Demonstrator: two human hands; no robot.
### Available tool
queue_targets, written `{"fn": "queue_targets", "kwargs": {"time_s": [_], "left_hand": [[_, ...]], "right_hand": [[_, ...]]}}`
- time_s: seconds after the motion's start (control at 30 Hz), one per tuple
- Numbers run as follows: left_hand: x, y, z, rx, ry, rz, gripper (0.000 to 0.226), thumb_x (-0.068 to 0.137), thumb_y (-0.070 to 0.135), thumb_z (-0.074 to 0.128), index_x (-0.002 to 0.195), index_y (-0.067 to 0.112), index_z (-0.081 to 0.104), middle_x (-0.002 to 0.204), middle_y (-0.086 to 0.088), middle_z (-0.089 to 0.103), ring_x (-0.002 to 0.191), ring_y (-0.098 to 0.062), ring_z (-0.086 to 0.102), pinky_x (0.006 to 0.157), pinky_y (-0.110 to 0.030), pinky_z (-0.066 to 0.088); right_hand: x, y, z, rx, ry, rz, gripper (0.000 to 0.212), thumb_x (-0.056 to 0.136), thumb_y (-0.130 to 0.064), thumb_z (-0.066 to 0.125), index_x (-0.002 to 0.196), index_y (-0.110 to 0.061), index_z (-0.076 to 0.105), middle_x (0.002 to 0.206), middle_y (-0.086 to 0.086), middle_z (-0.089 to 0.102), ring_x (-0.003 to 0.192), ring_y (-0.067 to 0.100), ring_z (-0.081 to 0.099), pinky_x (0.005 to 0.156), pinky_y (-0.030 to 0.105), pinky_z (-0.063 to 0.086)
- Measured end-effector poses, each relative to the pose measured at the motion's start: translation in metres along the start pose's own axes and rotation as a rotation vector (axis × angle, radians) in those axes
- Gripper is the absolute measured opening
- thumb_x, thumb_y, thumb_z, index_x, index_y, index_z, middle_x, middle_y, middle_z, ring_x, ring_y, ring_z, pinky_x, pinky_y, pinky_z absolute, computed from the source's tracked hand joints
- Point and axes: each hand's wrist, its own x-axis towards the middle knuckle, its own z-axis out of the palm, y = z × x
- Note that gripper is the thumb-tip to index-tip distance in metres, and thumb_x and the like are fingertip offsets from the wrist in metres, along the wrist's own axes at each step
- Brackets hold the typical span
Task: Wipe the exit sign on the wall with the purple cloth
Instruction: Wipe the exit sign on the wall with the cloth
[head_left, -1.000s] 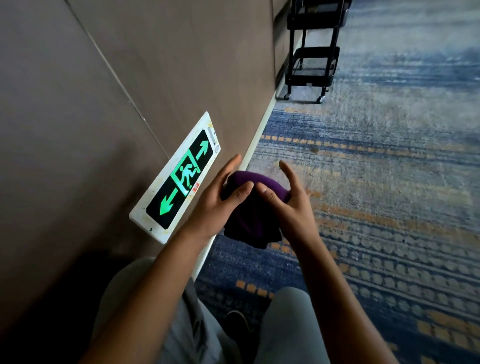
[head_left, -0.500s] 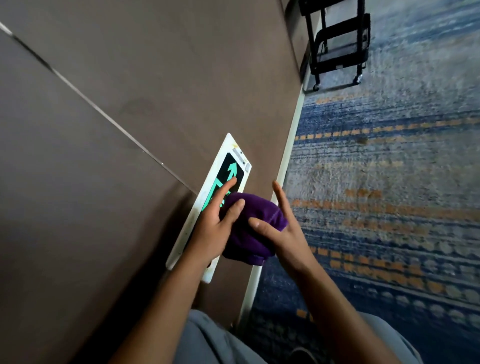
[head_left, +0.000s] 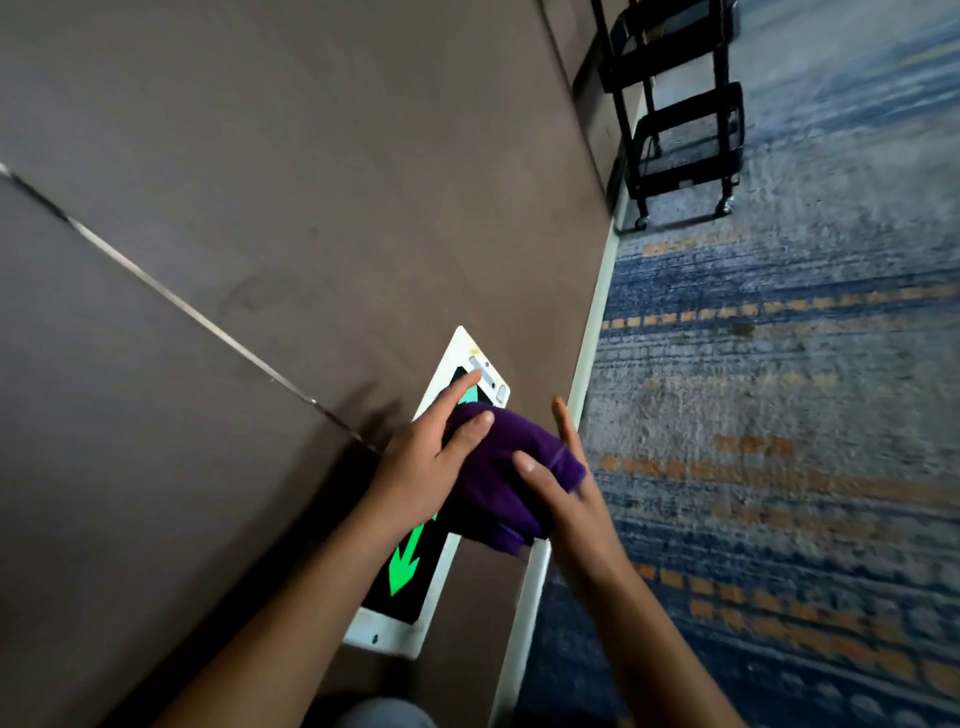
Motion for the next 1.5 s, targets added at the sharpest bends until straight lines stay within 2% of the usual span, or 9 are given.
{"fn": "queue_targets", "kwargs": {"time_s": [0.13,0.3,0.43,0.6,0.7,0.97,1.17,1.37,1.5], "left_hand": [[0.026,0.005,0.007,0.130,-0.053,0.017,0.054,0.097,0.063,0.044,0.149,0.045,0.041,0.145,0.005,0.059,0.129,-0.020,0.059,0.107,-0.040,0.048],[0.083,0.011,-0.021,0.561,-0.263,0.193,0.065,0.096,0.062,0.052,0.155,0.045,0.030,0.126,0.000,0.069,0.123,-0.025,0.061,0.100,-0.040,0.049],[0.136,0.027,-0.051,1.065,-0.305,0.424,0.075,0.094,0.071,0.044,0.159,0.040,0.021,0.161,0.004,0.037,0.154,-0.020,0.021,0.122,-0.040,0.022],[0.164,0.030,-0.069,1.428,-0.389,0.331,0.105,0.082,0.089,0.033,0.160,0.036,-0.014,0.172,-0.005,-0.005,0.156,-0.031,-0.020,0.124,-0.060,-0.002],[0.167,0.024,-0.073,1.513,-0.411,0.338,0.107,0.080,0.091,0.032,0.160,0.035,-0.014,0.172,-0.007,-0.005,0.156,-0.033,-0.020,0.123,-0.063,-0.003],[0.161,0.003,-0.081,1.740,-0.374,0.370,0.114,0.076,0.097,0.013,0.163,0.025,-0.002,0.171,-0.014,-0.005,0.155,-0.039,-0.017,0.118,-0.067,-0.010],[0.167,0.003,-0.067,1.766,-0.461,0.369,0.123,0.070,0.101,0.018,0.162,0.025,-0.011,0.171,-0.011,-0.002,0.155,-0.041,-0.014,0.114,-0.071,-0.011],[0.173,0.008,-0.078,1.795,-0.497,0.405,0.125,0.067,0.102,0.025,0.160,0.029,-0.013,0.172,-0.009,-0.005,0.154,-0.041,-0.019,0.119,-0.066,-0.008],[0.174,0.013,-0.085,1.797,-0.520,0.390,0.128,0.066,0.101,0.035,0.160,0.029,-0.014,0.171,-0.010,-0.008,0.154,-0.040,-0.020,0.121,-0.064,-0.007]], "right_hand": [[0.018,-0.008,-0.002,-0.077,0.002,-0.087,0.078,0.090,-0.016,0.078,0.153,-0.044,0.040,0.140,-0.005,0.067,0.127,0.018,0.065,0.095,0.031,0.058],[0.050,-0.011,-0.022,-0.176,0.154,-0.109,0.045,0.078,-0.012,0.077,0.120,-0.025,0.067,0.112,0.007,0.077,0.107,0.025,0.073,0.086,0.029,0.058],[0.076,-0.011,-0.042,-0.258,0.264,-0.110,0.041,0.085,0.005,0.074,0.108,-0.029,0.070,0.100,0.002,0.078,0.099,0.023,0.074,0.082,0.035,0.059],[0.117,-0.024,-0.039,-0.454,0.353,-0.144,0.056,0.088,-0.009,0.076,0.136,-0.032,0.059,0.123,-0.004,0.073,0.116,0.019,0.068,0.107,0.048,0.052],[0.138,-0.032,-0.035,-0.554,0.368,-0.151,0.073,0.086,-0.013,0.079,0.148,-0.035,0.047,0.134,-0.010,0.063,0.122,0.015,0.061,0.108,0.039,0.049],[0.183,-0.022,-0.027,-0.646,0.363,-0.197,0.047,0.088,-0.017,0.076,0.116,-0.052,0.061,0.096,-0.034,0.063,0.092,-0.004,0.064,0.090,0.041,0.061],[0.172,0.005,-0.051,-0.753,0.454,-0.049,0.044,0.086,-0.025,0.078,0.127,-0.035,0.067,0.110,-0.006,0.075,0.108,0.022,0.070,0.094,0.034,0.055],[0.182,0.015,-0.049,-0.583,0.473,0.080,0.102,0.076,-0.026,0.088,0.159,-0.032,0.028,0.138,0.006,0.063,0.122,0.028,0.064,0.104,0.049,0.055],[0.190,0.039,-0.032,-0.475,0.384,0.148,0.070,0.073,-0.030,0.090,0.134,-0.030,0.057,0.118,-0.001,0.072,0.106,0.024,0.071,0.090,0.047,0.063]]}}
